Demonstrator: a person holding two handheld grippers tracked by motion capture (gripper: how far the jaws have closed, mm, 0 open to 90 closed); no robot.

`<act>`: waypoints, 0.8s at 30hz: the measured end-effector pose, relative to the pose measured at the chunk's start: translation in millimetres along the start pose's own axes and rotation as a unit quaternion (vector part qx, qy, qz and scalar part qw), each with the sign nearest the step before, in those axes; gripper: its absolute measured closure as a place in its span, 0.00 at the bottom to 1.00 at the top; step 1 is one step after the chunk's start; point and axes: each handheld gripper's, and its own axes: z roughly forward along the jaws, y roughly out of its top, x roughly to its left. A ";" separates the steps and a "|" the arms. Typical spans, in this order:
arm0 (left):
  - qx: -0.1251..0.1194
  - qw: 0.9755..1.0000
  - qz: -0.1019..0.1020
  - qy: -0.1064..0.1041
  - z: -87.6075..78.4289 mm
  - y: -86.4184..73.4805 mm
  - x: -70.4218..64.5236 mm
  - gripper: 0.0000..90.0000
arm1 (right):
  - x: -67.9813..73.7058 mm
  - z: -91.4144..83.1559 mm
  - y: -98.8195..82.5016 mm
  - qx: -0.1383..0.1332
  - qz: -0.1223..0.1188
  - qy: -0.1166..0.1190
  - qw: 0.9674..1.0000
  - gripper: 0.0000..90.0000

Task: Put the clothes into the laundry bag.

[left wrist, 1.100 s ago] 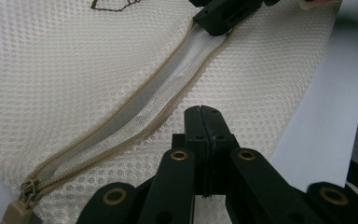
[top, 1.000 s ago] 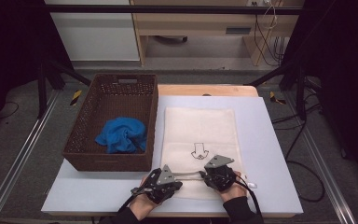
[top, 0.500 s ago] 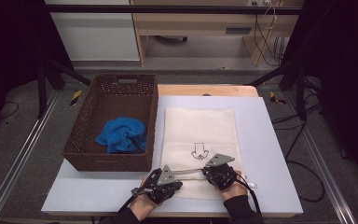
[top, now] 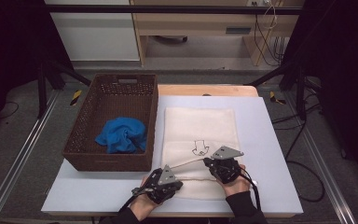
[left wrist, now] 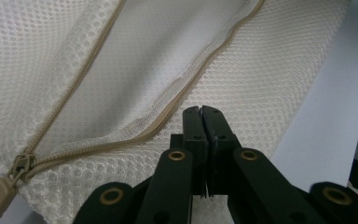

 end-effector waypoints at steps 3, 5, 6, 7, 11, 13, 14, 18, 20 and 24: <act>-0.004 1.000 0.002 -0.003 -2.8 2.9 -2.4 0.93 | 0.6 -3.5 2.4 -0.015 -0.003 -0.002 1.000 0.98; -0.017 1.000 0.006 -0.002 -9.2 8.0 -3.5 0.88 | -0.2 -5.8 3.7 -0.023 0.000 0.000 1.000 0.98; -0.026 1.000 0.008 0.003 -13.3 11.4 -3.7 0.84 | -0.8 -6.6 3.9 -0.026 0.001 0.000 1.000 0.98; -0.034 0.999 0.010 0.008 -17.5 15.1 -3.5 0.78 | -1.2 -7.5 3.9 -0.028 0.001 0.001 1.000 0.98; -0.062 0.997 0.026 0.040 -28.0 33.2 -1.8 0.61 | 0.5 -9.5 4.0 -0.030 0.003 0.003 1.000 0.98; -0.070 0.996 0.025 0.052 -28.7 44.0 1.6 0.55 | 1.9 -10.2 4.6 -0.030 -0.001 0.002 1.000 0.98; -0.071 0.995 0.028 0.061 -27.1 49.4 3.3 0.52 | 2.3 -10.7 5.0 -0.031 -0.002 0.003 1.000 0.98; -0.051 0.995 0.037 0.081 -12.0 66.9 10.2 0.45 | 2.4 -12.9 6.2 -0.036 0.000 0.005 0.999 0.98; -0.036 0.995 0.034 0.086 -1.5 71.4 14.0 0.44 | 2.0 -14.0 6.7 -0.038 -0.001 0.005 0.999 0.98; -0.015 0.995 0.023 0.093 14.1 71.3 18.8 0.51 | 1.3 -15.0 7.1 -0.040 0.000 0.003 0.999 0.98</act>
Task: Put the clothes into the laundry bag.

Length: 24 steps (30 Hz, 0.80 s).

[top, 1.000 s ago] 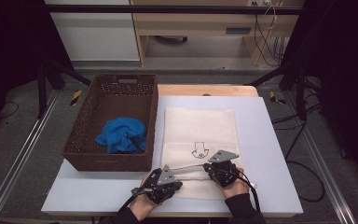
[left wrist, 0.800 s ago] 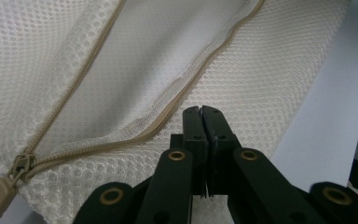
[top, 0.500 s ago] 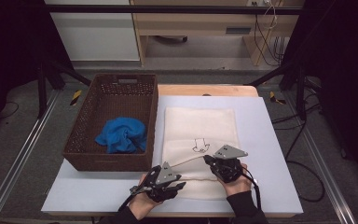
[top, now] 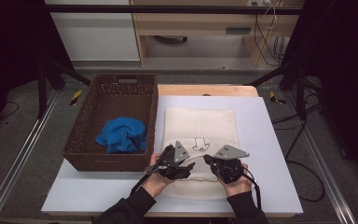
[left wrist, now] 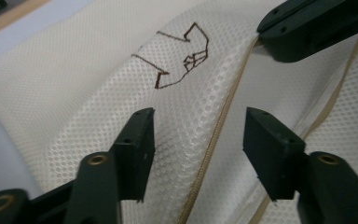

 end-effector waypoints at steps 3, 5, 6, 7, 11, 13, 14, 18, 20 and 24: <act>0.005 1.000 0.008 0.009 3.9 -2.5 -0.5 0.71 | 0.0 0.0 -0.2 0.002 0.001 -0.001 1.000 0.98; 0.003 1.000 0.009 0.012 3.7 -2.7 -0.9 0.82 | -0.1 0.6 -0.4 0.003 0.001 0.000 1.000 0.98; -0.001 1.000 0.005 0.011 3.4 -2.5 -1.0 0.87 | -0.1 1.2 -0.6 0.004 -0.002 -0.001 1.000 0.98; 0.000 1.000 0.007 0.010 2.6 -2.0 -0.4 0.90 | 0.4 1.7 -0.8 0.005 -0.003 -0.002 1.000 0.98; -0.008 1.000 -0.004 0.008 1.3 -1.2 0.6 0.95 | 1.3 0.6 -0.7 -0.001 -0.008 -0.005 1.000 0.94; -0.010 1.000 -0.006 0.009 -0.1 -0.6 2.0 0.95 | 0.4 -2.2 0.9 -0.001 -0.006 -0.004 1.000 0.85; -0.012 1.000 -0.008 0.007 -0.8 -0.2 3.0 0.95 | 0.3 -3.9 1.9 -0.003 -0.010 -0.011 1.000 0.76; -0.023 0.999 -0.024 -0.002 -4.4 1.1 6.5 0.95 | 0.2 -9.9 4.5 -0.002 -0.020 -0.017 1.000 0.68; -0.024 0.999 -0.024 -0.002 -5.1 1.5 6.8 0.95 | 1.2 -11.3 3.9 -0.006 -0.027 -0.019 0.999 0.68; -0.031 0.999 -0.026 -0.002 -7.8 2.2 5.3 0.94 | 4.4 -6.4 3.3 0.009 -0.025 -0.014 1.000 0.69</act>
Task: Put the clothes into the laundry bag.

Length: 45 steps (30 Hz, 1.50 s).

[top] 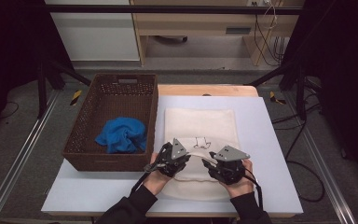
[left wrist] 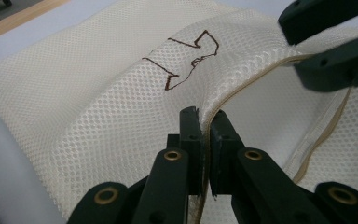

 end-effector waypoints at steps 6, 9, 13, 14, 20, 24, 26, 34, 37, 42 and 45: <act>-0.002 1.000 0.003 -0.004 -1.5 -1.5 -1.6 0.93 | 0.9 12.3 -2.1 0.039 -0.003 -0.033 0.999 0.78; 0.000 1.000 0.001 -0.011 -0.2 -2.7 -2.4 0.92 | -1.1 15.1 -2.8 0.041 0.005 -0.026 0.999 0.90; -0.003 1.000 -0.002 -0.027 -4.4 -3.4 -4.5 0.82 | -0.6 17.0 -3.1 0.047 -0.001 -0.027 0.999 0.98; -0.008 1.000 -0.001 -0.026 -8.3 -3.0 -6.0 0.77 | -0.8 16.9 -3.1 0.047 0.003 -0.028 0.998 0.98; -0.021 0.999 0.015 -0.028 -37.1 -7.2 -19.3 0.71 | -2.2 12.5 -2.2 0.033 0.008 -0.035 0.999 0.98; -0.017 0.999 0.017 -0.044 -47.4 -24.3 -25.6 0.83 | -3.6 9.6 -1.5 0.021 0.016 -0.035 0.999 0.98; -0.015 0.999 0.014 -0.050 -47.7 -29.6 -26.3 0.90 | -4.4 8.6 -1.5 0.015 0.017 -0.034 0.999 0.98; 0.045 0.997 0.010 -0.066 -24.2 -65.7 -28.7 0.99 | -9.6 2.8 1.3 -0.015 0.043 -0.024 0.999 0.98; 0.057 0.996 0.019 -0.064 -18.4 -70.2 -32.1 0.99 | -11.6 -0.7 3.7 -0.039 0.047 -0.016 0.998 0.98; 0.056 0.996 0.018 -0.064 -17.7 -70.1 -31.9 0.99 | -12.1 -7.6 10.1 -0.074 0.043 -0.024 0.996 0.98; 0.056 0.996 0.016 -0.064 -18.9 -69.3 -31.9 0.98 | -9.9 -8.2 11.7 -0.078 0.041 -0.026 0.996 0.98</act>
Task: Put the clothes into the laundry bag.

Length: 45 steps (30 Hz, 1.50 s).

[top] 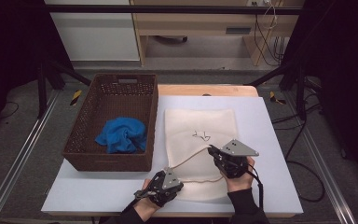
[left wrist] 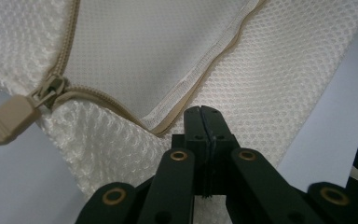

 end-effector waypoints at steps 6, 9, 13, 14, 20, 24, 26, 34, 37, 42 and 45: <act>-0.034 0.999 -0.006 0.003 -22.6 7.7 0.8 0.85 | 0.1 1.2 -3.7 0.012 0.001 -0.003 1.000 0.98; -0.050 0.999 -0.007 0.007 -33.9 11.1 3.1 0.77 | -0.6 -0.6 -4.1 0.013 0.002 -0.006 1.000 0.98; -0.086 0.996 -0.014 0.024 -62.1 19.1 13.0 0.64 | 0.1 -2.8 -4.2 0.012 0.003 -0.006 1.000 0.98; -0.092 0.995 -0.014 0.028 -67.0 20.3 15.5 0.62 | 0.2 -3.1 -4.3 0.012 0.003 -0.006 1.000 0.98; -0.110 0.992 -0.038 0.047 -91.3 27.3 38.1 0.47 | -0.2 -4.9 -3.9 0.010 0.004 -0.005 1.000 0.98; -0.119 0.990 -0.051 0.061 -103.4 29.7 53.7 0.41 | -1.3 -5.9 -3.7 0.006 0.007 -0.005 1.000 0.98; -0.121 0.989 -0.053 0.071 -109.1 31.5 61.7 0.37 | -1.4 -6.2 -3.4 0.007 0.008 -0.005 1.000 0.98; -0.137 0.982 -0.069 0.107 -134.3 35.3 92.5 0.33 | -1.1 -6.1 -2.8 0.007 0.008 -0.006 1.000 0.98; -0.140 0.980 -0.076 0.119 -142.2 36.7 107.0 0.31 | -0.7 -4.5 -3.3 0.009 0.008 -0.006 1.000 0.98; -0.134 0.976 -0.087 0.146 -151.6 40.0 133.9 0.31 | -0.9 -3.0 -3.9 0.012 0.006 -0.006 1.000 0.98; -0.132 0.974 -0.088 0.165 -155.2 43.5 150.5 0.31 | -1.4 -3.4 -3.7 0.011 0.007 -0.007 1.000 0.98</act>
